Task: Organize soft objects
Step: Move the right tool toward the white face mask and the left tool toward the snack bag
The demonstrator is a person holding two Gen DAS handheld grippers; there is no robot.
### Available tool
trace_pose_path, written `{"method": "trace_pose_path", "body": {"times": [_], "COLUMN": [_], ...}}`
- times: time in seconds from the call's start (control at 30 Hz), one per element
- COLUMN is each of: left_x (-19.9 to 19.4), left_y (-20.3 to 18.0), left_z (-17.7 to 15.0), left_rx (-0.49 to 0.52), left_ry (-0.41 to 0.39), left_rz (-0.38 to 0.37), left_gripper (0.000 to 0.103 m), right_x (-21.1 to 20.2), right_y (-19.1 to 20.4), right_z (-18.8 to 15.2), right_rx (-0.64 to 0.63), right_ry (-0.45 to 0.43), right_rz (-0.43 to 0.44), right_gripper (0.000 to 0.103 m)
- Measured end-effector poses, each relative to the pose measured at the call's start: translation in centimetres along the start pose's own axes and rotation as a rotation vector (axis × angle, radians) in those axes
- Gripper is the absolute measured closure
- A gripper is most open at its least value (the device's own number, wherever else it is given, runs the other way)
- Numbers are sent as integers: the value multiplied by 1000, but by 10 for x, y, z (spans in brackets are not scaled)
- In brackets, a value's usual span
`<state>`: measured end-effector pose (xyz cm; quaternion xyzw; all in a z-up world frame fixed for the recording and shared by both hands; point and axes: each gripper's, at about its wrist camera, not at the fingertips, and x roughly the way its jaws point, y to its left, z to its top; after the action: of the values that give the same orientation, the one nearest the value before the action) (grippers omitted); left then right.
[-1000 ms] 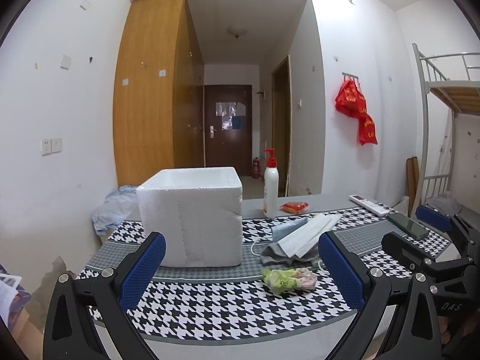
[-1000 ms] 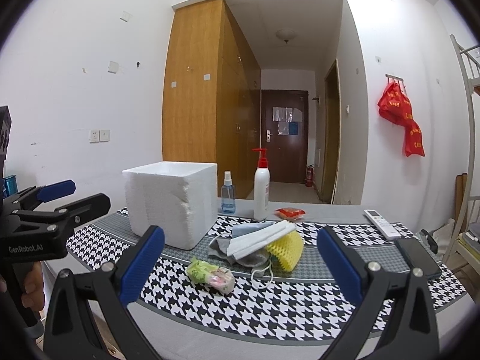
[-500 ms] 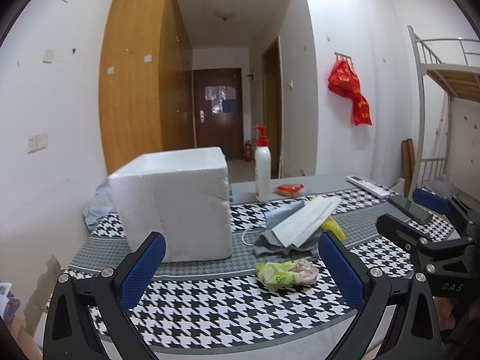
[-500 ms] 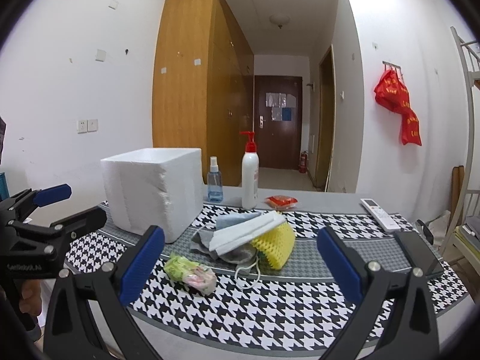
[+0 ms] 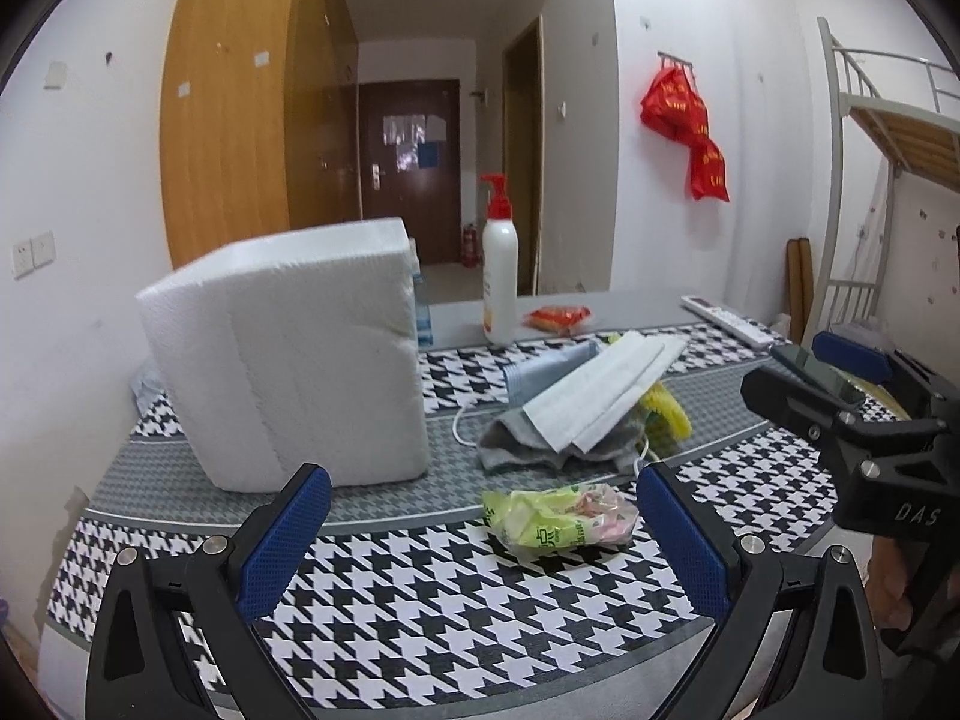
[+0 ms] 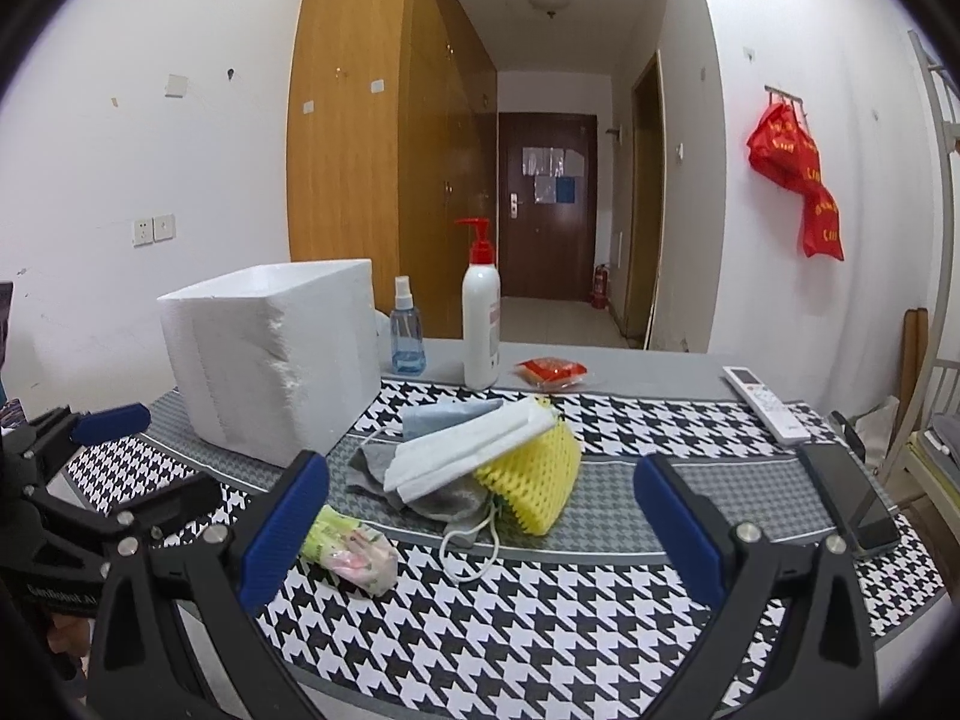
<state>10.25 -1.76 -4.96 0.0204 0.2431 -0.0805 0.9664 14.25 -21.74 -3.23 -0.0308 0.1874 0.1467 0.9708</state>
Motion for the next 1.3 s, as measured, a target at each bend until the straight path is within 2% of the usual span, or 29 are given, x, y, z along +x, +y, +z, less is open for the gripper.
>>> {"method": "trace_pose_path", "body": {"times": [0.3, 0.67, 1.3], "left_x": [29, 59, 93], "left_y": [-9, -12, -11], "left_z": [-2, -2, -6], "left_rx": [27, 25, 19], "left_ry": [74, 145, 222], "left_rz": [-56, -71, -106], "left_gripper": [1, 1, 1], "right_x": [20, 50, 105], "right_y": [-9, -12, -23], "right_z": [2, 4, 9], "right_rx": [28, 34, 89], "right_ry": [60, 130, 281], "right_rz": [21, 43, 88], "right_gripper": [0, 1, 26]}}
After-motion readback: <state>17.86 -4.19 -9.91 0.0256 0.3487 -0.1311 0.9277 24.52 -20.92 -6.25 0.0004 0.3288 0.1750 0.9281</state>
